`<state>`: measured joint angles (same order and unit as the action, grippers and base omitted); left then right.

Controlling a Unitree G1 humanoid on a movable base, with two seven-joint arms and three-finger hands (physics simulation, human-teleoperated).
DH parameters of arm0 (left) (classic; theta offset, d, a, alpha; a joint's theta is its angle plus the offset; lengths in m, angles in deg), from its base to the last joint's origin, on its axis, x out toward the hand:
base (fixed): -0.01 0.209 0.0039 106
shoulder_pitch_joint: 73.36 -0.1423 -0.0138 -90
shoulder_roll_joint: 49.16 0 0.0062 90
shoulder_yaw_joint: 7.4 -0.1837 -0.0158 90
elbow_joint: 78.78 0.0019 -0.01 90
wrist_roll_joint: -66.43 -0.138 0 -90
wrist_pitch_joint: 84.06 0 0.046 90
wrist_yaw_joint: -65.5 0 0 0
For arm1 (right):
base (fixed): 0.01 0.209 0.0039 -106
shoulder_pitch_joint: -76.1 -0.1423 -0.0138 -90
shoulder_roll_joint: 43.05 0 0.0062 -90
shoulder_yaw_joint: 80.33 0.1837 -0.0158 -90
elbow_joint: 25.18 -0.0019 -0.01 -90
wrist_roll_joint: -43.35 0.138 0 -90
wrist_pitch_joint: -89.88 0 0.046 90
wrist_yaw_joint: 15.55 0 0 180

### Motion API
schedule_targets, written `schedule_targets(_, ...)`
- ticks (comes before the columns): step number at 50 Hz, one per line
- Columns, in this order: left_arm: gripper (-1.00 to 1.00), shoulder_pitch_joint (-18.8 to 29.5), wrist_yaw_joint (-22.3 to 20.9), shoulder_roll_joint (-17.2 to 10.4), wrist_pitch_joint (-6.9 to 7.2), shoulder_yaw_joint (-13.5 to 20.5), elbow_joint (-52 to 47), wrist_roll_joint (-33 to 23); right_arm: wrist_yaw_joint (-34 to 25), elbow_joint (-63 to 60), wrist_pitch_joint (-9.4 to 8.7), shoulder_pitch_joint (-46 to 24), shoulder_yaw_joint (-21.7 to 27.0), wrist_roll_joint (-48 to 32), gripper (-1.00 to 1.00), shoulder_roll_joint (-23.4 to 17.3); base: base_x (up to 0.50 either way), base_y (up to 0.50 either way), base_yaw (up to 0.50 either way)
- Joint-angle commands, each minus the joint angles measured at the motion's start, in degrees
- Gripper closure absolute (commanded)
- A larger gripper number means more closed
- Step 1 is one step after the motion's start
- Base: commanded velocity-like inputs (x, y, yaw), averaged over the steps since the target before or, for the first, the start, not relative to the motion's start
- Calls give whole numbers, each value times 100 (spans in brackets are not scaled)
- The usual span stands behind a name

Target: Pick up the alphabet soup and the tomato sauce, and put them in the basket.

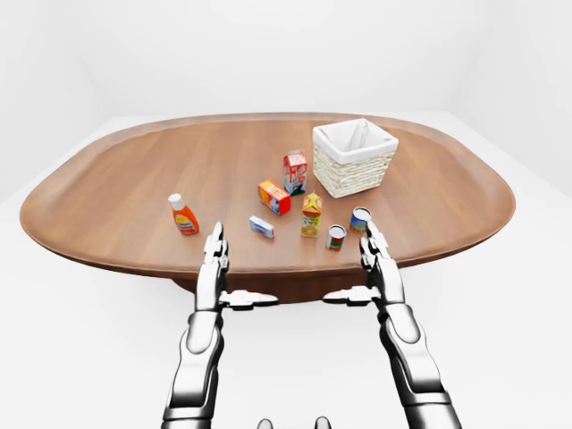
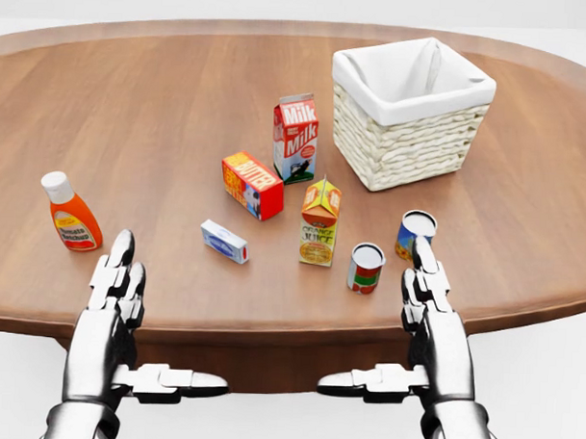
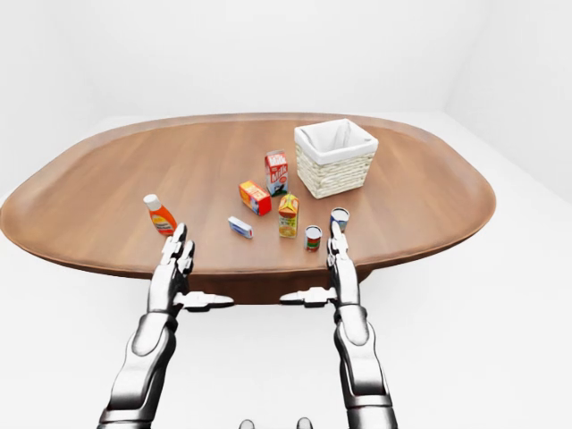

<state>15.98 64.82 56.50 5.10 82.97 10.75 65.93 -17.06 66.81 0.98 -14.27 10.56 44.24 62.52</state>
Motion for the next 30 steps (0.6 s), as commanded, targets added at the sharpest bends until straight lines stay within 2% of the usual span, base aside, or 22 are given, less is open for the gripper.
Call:
schedule_targets(1,-100,-99,-106,-44,-190,45,-29,-146,-268,151,-110,-61,135,216,-100,-86,0,0,0)
schedule_targets(2,-100,-97,-90,-41,-184,38,-17,-177,-261,8,-220,-31,127,209,-100,-86,0,0,0)
schedule_targets(6,-100,-114,-87,-38,-147,23,-47,-213,-265,-39,-229,3,114,178,-100,-78,0,0,0)
schedule_targets(7,-100,-101,-91,-42,-199,33,13,-208,-267,-68,-239,16,113,176,-100,-76,0,0,0)
schedule_targets(11,-100,-154,-92,-31,-193,12,-79,-230,-263,-78,-138,57,105,133,-100,-69,0,0,0)
schedule_targets(12,-100,-163,-87,-30,-203,10,-93,-239,-249,-129,-73,83,102,110,-100,-65,0,0,0)
schedule_targets(13,-100,-179,-72,-29,-229,1,-117,-269,-258,271,390,126,94,39,-100,-49,0,0,0)
schedule_targets(15,-100,-223,-36,-25,-302,-8,-180,-320,-233,-423,195,262,36,-19,-100,-52,0,0,0)
schedule_targets(16,-100,-271,8,-22,-383,-22,-265,-382,-227,-614,183,343,8,-63,-100,-44,0,0,0)
schedule_targets(18,-100,-407,132,-7,-415,-50,-480,-536,-197,-854,390,465,-2,-127,-100,-28,0,0,0)
schedule_targets(30,-100,-911,627,17,-415,-137,-1436,-1296,3,-1528,390,736,34,-347,-100,10,0,0,0)
